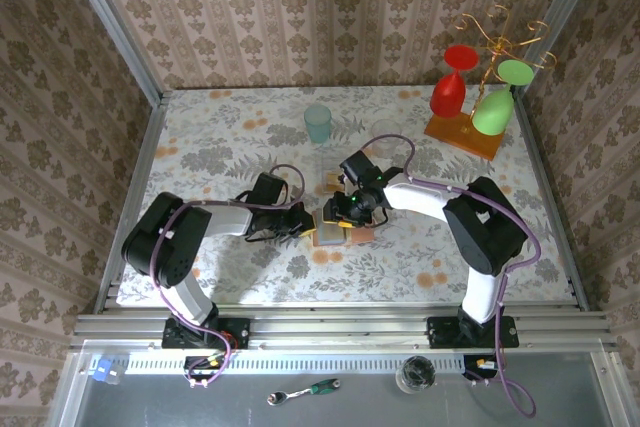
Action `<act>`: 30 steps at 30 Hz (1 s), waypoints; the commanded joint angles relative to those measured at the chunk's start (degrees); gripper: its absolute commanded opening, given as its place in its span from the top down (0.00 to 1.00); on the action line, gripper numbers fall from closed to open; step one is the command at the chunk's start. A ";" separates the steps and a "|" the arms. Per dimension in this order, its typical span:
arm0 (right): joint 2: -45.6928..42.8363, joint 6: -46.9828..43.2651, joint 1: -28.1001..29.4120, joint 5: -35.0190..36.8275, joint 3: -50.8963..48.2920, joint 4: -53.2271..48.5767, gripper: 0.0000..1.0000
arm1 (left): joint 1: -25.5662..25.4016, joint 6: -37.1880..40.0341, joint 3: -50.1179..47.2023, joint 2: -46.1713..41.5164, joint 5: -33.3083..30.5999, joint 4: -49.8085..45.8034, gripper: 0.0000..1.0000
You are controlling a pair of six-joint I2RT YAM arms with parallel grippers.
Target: Take the credit cards out of the card holder
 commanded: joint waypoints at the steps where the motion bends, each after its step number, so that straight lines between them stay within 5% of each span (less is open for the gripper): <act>1: 1.10 -0.27 0.33 1.32 -0.22 -0.89 0.57 | 0.58 0.53 -0.72 1.22 -1.70 -3.11 1.00; 30: 1.78 -1.77 0.16 5.43 0.13 -4.67 0.58 | 0.66 0.92 -0.65 0.42 -2.81 -4.36 1.00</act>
